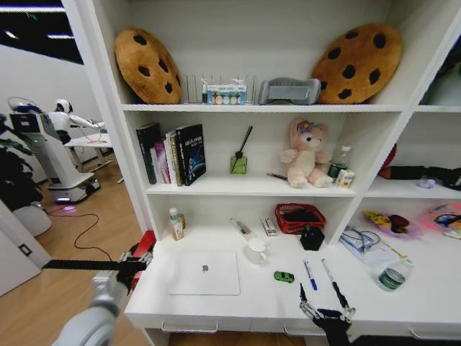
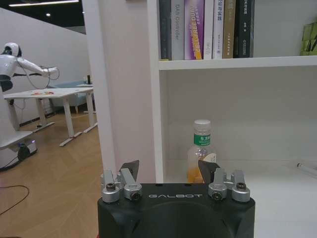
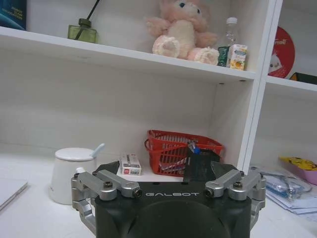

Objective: Organize the objects on the table.

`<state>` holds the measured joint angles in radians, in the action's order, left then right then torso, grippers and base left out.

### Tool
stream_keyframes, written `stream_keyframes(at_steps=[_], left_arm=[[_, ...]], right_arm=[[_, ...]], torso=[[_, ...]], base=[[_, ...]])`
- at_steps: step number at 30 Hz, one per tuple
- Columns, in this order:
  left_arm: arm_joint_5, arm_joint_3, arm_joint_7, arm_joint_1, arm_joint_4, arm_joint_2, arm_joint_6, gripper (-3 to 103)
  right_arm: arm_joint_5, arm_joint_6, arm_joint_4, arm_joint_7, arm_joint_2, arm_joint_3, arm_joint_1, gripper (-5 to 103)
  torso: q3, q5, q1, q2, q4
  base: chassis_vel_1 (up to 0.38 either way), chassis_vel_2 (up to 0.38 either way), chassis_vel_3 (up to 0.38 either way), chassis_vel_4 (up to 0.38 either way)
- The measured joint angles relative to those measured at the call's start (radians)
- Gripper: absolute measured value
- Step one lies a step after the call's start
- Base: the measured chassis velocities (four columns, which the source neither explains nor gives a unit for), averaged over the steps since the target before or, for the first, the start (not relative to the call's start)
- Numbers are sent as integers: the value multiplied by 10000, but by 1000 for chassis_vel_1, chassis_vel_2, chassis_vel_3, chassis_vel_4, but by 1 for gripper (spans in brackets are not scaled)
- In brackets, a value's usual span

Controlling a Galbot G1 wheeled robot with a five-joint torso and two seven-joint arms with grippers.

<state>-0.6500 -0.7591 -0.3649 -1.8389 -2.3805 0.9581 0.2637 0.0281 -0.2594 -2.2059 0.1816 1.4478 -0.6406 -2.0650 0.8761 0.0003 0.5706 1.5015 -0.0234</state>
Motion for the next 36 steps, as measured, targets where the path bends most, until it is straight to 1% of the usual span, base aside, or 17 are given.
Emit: stream_keyframes(at_steps=[1, 5, 7, 10, 16, 18, 19, 21, 23, 24, 26, 27, 29, 31, 32, 34, 36], left_arm=[[276, -229, 170, -407, -285, 371, -56, 78], [857, -309, 519, -727, -557, 915, -250, 84], [1389, -276, 804, -786, -653, 1377, -346, 94], [1779, -278, 839, -697, -648, 1673, -342, 100], [1872, -281, 843, -630, -609, 1720, -335, 100], [1873, -263, 844, -611, -594, 1710, -333, 100], [1873, -263, 844, -611, -594, 1710, -333, 100], [1871, -250, 844, -599, -585, 1698, -333, 100], [1868, -240, 843, -591, -574, 1684, -331, 100], [1868, -240, 843, -591, -574, 1684, -331, 100], [1863, -230, 841, -583, -569, 1675, -331, 100], [1863, -230, 841, -583, -569, 1675, -331, 100], [1859, -222, 841, -576, -563, 1668, -331, 100], [1856, -217, 840, -570, -561, 1662, -331, 100], [1856, -217, 840, -570, -561, 1662, -331, 100], [1853, -212, 841, -567, -557, 1657, -332, 100], [1852, -211, 841, -566, -556, 1654, -332, 100]], right_arm=[[-5, 38, -51, -5, -16, 35, -5, 100], [-5, 99, -138, -20, -48, 87, -18, 100], [26, 170, -262, -29, -138, 106, -34, 100], [105, 247, -350, -70, -276, 78, -37, 100], [438, 422, -413, -302, -472, -82, -39, 100], [1678, 1055, -406, -1622, -873, -637, -47, 100], [1678, 1055, -406, -1622, -873, -637, -47, 100], [3343, 1342, 148, -3275, -1568, -1395, 284, 100], [3993, 1156, 1418, -4800, -2591, -2105, 979, 100], [3993, 1156, 1418, -4800, -2591, -2105, 979, 100], [4554, 754, 3162, -6473, -4164, -2657, 1804, 100], [4554, 754, 3162, -6473, -4164, -2657, 1804, 100], [5038, 479, 4392, -8052, -5220, -2829, 2500, 100], [5172, 412, 5144, -9100, -5761, -2731, 3070, 100], [5172, 412, 5144, -9100, -5761, -2731, 3070, 100], [4993, 438, 5714, -9910, -6102, -2493, 3563, 100], [4828, 435, 5955, -10143, -6142, -2410, 3670, 100]], torso=[[0, 0, 0, 0, -1], [-1, -1, 0, 0, -6], [0, -3, 1, 0, -8], [0, -3, 2, 0, -6], [1, -3, 2, 0, -7], [1, -3, 2, -1, -9], [1, -3, 2, -1, -9], [1, -4, 2, 0, -10], [1, 3, 1, -1, -9], [1, 3, 1, -1, -9], [3, 3, 3, -3, 0], [3, 3, 3, -3, 0], [4, -1, 4, -3, 0], [4, 1, 5, -3, -6], [4, 1, 5, -3, -6], [3, -2, 5, -3, -4], [3, -3, 5, -3, -2]], base=[[0, 0, 0, 0], [0, 0, 0, 0], [0, 0, 0, 0], [0, 0, 0, 0], [0, 0, 0, 0], [0, 0, 0, 0], [0, 0, 0, 0], [0, 0, 0, 0], [0, 0, 0, 0], [0, 0, 0, 0], [0, 0, 0, 0], [0, 0, 0, 0], [0, 0, 0, 0], [0, 0, 0, 0], [0, 0, 0, 0], [0, 0, 0, 0], [0, 0, 0, 0]])
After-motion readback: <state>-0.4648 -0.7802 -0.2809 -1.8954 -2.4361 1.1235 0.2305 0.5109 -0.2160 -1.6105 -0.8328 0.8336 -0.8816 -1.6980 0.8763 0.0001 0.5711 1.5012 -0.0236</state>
